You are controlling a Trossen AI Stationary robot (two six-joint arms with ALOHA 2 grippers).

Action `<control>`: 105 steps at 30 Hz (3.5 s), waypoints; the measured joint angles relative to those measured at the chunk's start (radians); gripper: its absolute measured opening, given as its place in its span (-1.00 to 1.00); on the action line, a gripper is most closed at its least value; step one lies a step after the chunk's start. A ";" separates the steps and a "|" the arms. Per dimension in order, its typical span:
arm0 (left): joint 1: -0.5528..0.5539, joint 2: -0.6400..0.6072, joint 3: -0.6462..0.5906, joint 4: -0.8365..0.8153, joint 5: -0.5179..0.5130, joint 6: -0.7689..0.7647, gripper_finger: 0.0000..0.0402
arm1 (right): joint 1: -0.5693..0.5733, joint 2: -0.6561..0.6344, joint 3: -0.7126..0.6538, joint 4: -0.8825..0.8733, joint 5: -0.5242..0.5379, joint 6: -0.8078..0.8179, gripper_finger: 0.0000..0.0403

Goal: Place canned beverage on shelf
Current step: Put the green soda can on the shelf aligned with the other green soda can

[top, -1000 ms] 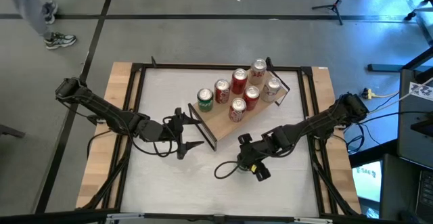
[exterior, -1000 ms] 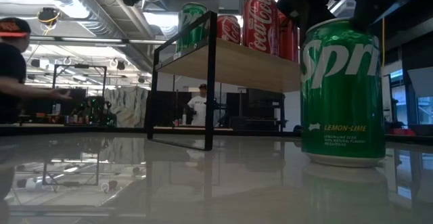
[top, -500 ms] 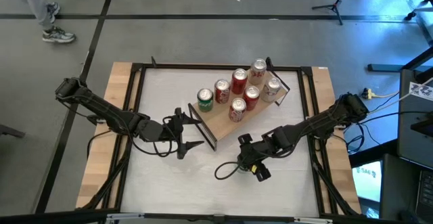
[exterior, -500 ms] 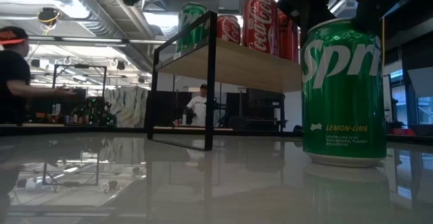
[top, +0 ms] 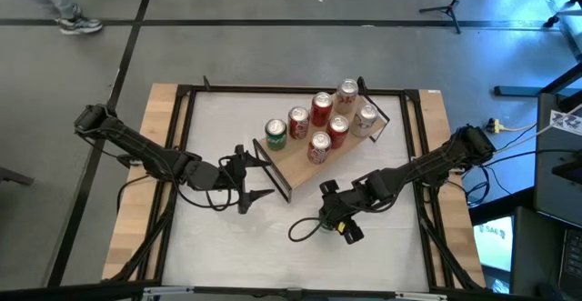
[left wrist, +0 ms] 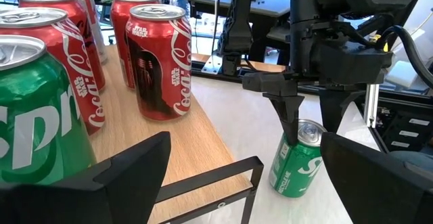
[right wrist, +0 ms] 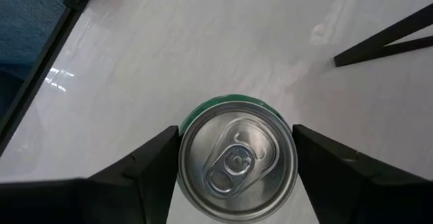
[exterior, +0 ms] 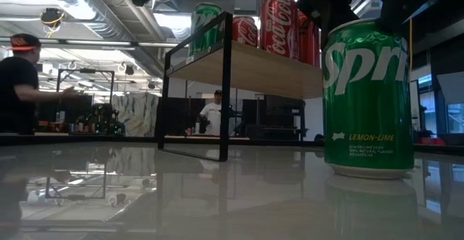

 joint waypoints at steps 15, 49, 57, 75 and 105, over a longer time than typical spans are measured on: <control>0.000 0.000 0.000 0.000 0.000 0.000 0.84 | 0.000 0.002 -0.002 -0.001 0.003 -0.001 0.50; 0.000 0.000 0.000 0.000 0.000 0.000 0.84 | 0.002 0.002 -0.001 -0.110 -0.019 0.318 0.96; 0.000 0.000 0.000 0.000 0.000 0.000 0.84 | 0.001 0.023 0.000 -0.094 -0.028 0.316 0.96; 0.000 0.000 0.000 -0.001 0.000 0.000 0.84 | 0.001 0.046 0.000 -0.036 -0.034 0.311 0.96; 0.000 0.000 0.000 -0.003 0.000 0.000 0.84 | -0.001 0.046 0.001 -0.030 -0.044 0.314 0.54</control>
